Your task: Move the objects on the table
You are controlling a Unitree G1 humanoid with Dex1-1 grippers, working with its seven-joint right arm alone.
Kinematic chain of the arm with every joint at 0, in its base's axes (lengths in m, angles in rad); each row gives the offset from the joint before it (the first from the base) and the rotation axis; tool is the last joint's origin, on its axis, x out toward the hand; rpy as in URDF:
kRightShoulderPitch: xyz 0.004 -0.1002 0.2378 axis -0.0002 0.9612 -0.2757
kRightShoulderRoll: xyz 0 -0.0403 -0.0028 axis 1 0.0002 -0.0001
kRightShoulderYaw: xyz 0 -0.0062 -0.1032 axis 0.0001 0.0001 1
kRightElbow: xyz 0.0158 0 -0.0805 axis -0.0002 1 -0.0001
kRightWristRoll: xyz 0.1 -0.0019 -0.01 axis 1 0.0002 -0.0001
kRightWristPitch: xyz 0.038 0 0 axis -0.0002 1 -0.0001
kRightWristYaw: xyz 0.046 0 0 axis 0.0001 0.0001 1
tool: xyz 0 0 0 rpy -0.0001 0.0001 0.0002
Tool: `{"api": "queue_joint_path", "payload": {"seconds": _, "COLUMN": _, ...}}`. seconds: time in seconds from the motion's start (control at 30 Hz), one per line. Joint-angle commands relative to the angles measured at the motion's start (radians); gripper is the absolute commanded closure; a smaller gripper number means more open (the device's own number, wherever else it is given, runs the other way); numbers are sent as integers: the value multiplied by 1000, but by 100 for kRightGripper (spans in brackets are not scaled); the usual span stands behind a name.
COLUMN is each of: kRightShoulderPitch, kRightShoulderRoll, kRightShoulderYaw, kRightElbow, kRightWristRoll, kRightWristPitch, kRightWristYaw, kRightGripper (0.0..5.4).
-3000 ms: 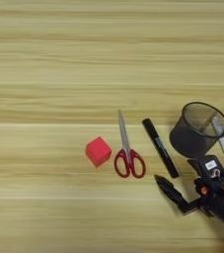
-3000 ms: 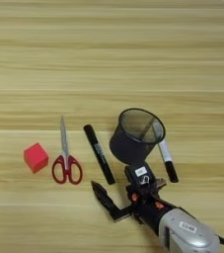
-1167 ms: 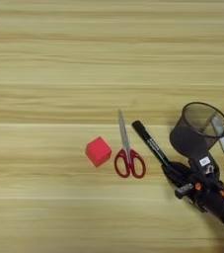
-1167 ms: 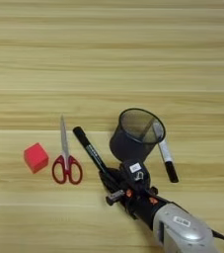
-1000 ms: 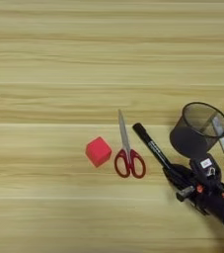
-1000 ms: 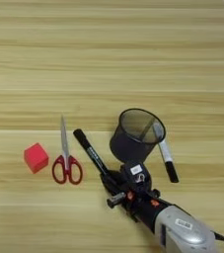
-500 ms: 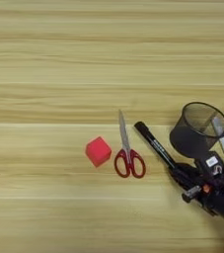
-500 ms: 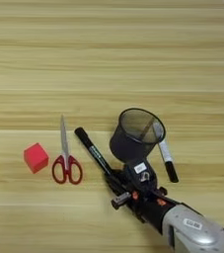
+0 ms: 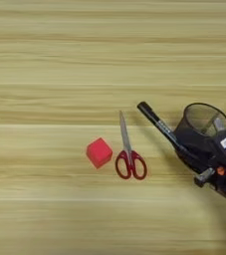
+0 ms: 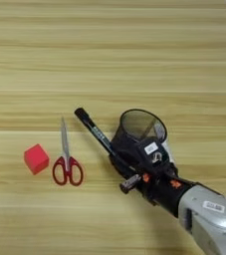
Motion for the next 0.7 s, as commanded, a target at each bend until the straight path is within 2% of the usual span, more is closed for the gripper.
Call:
{"api": "queue_joint_path", "payload": {"seconds": 0.03, "kRightShoulderPitch": -43, "kRightShoulderRoll": -75, "kRightShoulderYaw": -86, "kRightElbow": -57, "kRightWristRoll": 21, "kRightWristPitch": 0, "kRightWristYaw": 7, "kRightGripper": 461}}
{"api": "queue_joint_path", "payload": {"seconds": 0.27, "kRightShoulderPitch": -67, "kRightShoulderRoll": -148, "kRightShoulderYaw": -165, "kRightElbow": -76, "kRightWristRoll": 27, "kRightWristPitch": 38, "kRightWristYaw": 35, "kRightGripper": 461}}
{"api": "queue_joint_path", "payload": {"seconds": 0.7, "kRightShoulderPitch": -46, "kRightShoulderRoll": -256, "kRightShoulderYaw": -296, "kRightElbow": -56, "kRightWristRoll": 6, "kRightWristPitch": 53, "kRightWristYaw": 115, "kRightGripper": 461}}
